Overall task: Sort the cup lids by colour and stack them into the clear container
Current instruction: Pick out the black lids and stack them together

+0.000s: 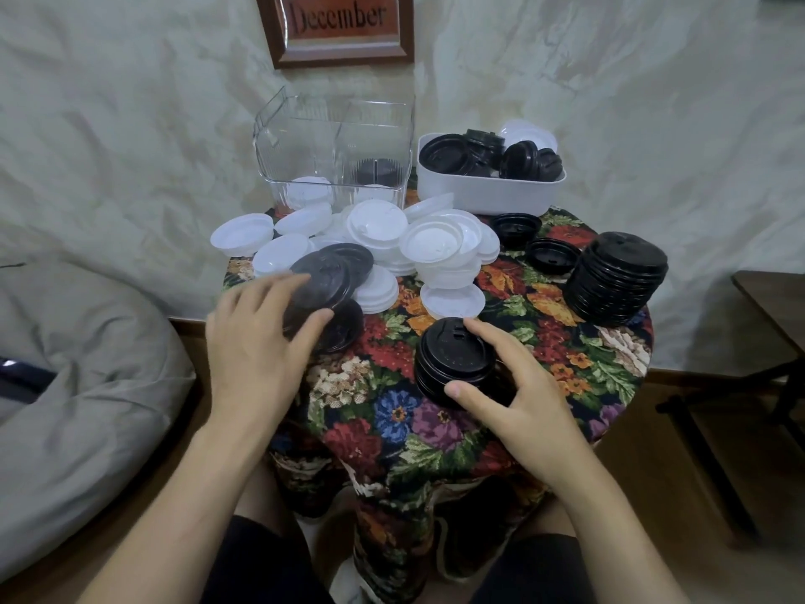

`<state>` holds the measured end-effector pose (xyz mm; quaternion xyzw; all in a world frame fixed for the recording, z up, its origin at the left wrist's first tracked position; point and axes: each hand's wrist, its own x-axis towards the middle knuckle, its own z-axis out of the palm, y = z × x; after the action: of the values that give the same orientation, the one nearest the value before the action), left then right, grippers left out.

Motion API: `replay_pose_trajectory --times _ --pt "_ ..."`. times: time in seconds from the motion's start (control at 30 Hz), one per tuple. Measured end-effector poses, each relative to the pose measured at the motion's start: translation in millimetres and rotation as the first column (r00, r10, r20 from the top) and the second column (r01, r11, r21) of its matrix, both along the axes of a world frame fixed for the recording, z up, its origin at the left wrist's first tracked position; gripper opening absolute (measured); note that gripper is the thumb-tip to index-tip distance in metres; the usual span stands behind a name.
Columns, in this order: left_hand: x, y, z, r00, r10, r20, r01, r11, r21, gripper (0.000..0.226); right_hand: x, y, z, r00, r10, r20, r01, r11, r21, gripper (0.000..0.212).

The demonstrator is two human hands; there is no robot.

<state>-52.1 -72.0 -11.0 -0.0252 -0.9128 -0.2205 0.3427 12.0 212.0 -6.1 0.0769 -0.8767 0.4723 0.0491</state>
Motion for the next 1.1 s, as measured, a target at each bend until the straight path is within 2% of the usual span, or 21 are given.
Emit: replay_pose_trajectory --times 0.1,0.17,0.3,0.37,0.47,0.53,0.67,0.9,1.1 --pt "-10 -1 -2 0.985 0.068 0.158 -0.061 0.997 -0.050 0.055 0 0 0 1.000 0.002 0.000 -0.002 1.000 0.005 0.066" --pt "-13 0 -5 0.980 0.050 0.193 -0.042 0.998 -0.046 0.055 0 -1 0 1.000 0.004 -0.004 -0.004 1.000 0.010 0.066" --pt "-13 2 -1 0.989 -0.015 0.145 0.012 1.000 0.024 0.052 0 -1 -1 1.000 0.002 -0.009 -0.001 1.000 0.020 0.066" --pt "-7 6 5 0.989 -0.105 0.099 0.098 0.993 0.069 0.055 1 0 -1 1.000 -0.001 0.000 0.001 1.000 0.013 0.066" --pt "10 22 13 0.959 -0.266 0.100 0.243 0.950 0.197 0.058 1 1 -1 1.000 -0.005 0.002 0.005 1.000 0.012 0.068" --pt "20 32 13 0.937 -0.339 0.090 0.312 0.922 0.229 0.058 0 1 0 1.000 -0.001 -0.007 0.001 0.999 0.053 0.073" --pt "30 40 4 0.912 -0.398 0.099 0.367 0.899 0.238 0.058 -1 -2 1 1.000 0.000 -0.020 0.003 0.989 0.148 0.079" --pt "40 40 -4 0.912 -0.387 0.139 0.361 0.915 0.181 0.058 -1 15 5 0.990 -0.122 -0.071 0.132 0.980 0.150 0.076" --pt "45 50 -7 0.901 -0.385 0.201 0.370 0.923 0.109 0.059 -1 18 3 0.994 -0.097 -0.046 0.103 0.983 0.153 0.078"
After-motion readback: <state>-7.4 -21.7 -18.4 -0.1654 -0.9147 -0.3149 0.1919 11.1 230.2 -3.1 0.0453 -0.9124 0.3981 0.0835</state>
